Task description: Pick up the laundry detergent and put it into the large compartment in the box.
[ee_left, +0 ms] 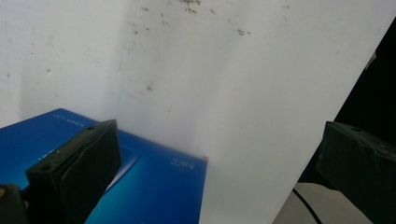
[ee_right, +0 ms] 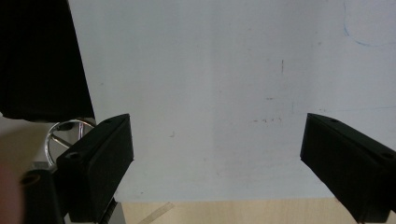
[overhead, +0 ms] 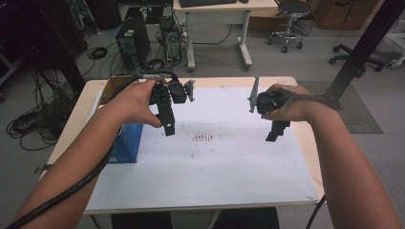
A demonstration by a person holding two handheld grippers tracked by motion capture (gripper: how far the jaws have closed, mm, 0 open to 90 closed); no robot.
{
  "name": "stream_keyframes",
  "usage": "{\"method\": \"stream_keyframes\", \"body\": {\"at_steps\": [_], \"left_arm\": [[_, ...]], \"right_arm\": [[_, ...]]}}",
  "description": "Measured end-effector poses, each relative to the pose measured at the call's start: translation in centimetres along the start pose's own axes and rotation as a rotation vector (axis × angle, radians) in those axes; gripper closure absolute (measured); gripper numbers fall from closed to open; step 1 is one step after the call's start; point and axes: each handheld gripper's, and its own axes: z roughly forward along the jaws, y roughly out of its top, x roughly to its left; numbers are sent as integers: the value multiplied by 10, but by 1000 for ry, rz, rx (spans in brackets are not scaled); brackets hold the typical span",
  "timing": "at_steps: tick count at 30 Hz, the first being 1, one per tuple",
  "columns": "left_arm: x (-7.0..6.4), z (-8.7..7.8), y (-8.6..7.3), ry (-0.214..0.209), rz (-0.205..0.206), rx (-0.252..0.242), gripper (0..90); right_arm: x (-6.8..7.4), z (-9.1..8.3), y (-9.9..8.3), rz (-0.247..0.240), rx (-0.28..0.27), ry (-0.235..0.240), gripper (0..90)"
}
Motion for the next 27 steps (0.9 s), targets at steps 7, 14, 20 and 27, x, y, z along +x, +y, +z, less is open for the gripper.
{"method": "stream_keyframes", "body": {"at_steps": [7, 14, 20, 27], "left_arm": [[4, 6, -8, -13, -25, -21, 2], [3, 7, -8, -15, -32, -18, 2], [3, 0, -4, -5, -27, -21, 2], [5, -5, 0, 2, -20, -10, 2]], "right_arm": [[-2, 3, 0, 11, -2, 4, 94], [-1, 0, 6, -1, -2, -3, 94], [-3, -2, 7, -8, -2, -9, 94], [-7, -3, 5, -10, -6, -4, 94]]}}
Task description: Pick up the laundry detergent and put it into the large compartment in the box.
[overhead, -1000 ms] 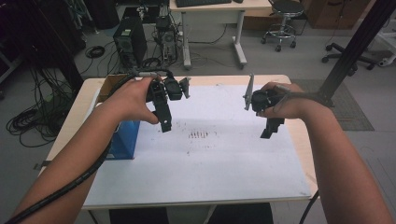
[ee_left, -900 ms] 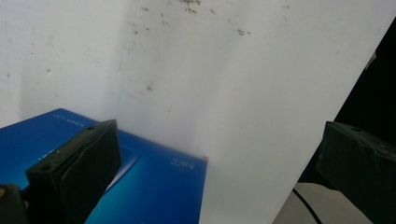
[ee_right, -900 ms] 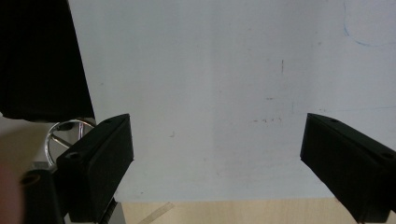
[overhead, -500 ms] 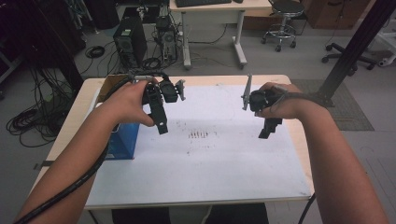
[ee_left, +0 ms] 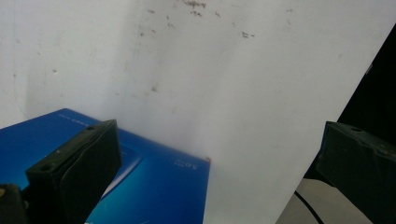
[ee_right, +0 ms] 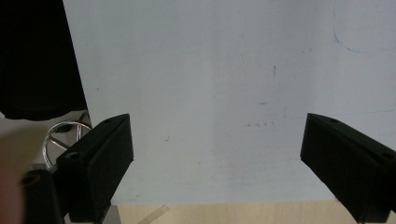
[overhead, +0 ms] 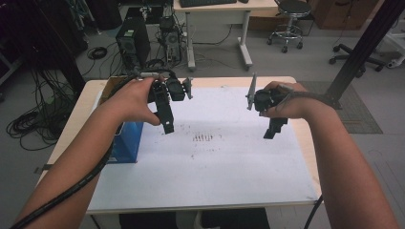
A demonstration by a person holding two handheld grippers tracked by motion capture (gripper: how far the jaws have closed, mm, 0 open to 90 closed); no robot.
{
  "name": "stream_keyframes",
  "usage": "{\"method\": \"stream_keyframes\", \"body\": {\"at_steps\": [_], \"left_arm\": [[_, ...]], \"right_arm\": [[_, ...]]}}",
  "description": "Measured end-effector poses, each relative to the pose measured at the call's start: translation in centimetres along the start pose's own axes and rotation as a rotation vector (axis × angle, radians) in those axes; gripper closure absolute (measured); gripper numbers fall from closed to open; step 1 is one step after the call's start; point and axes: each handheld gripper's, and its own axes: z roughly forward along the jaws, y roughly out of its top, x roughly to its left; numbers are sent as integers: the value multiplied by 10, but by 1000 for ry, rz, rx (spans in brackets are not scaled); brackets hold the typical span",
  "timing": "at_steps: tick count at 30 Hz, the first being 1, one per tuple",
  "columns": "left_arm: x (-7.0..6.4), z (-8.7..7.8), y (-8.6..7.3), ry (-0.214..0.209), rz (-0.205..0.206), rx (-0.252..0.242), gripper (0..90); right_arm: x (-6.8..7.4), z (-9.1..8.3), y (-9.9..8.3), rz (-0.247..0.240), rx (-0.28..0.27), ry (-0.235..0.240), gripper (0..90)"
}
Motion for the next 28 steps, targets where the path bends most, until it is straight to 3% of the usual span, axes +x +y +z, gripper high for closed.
{"method": "stream_keyframes", "body": {"at_steps": [18, 28], "left_arm": [[1, 1, 5, 1, 3, 8, 2], [2, 7, 9, -25, -5, -39, 2]], "right_arm": [[0, -4, 0, 7, -1, -5, 94], [-2, 1, 2, -12, -19, -8, 82]]}}
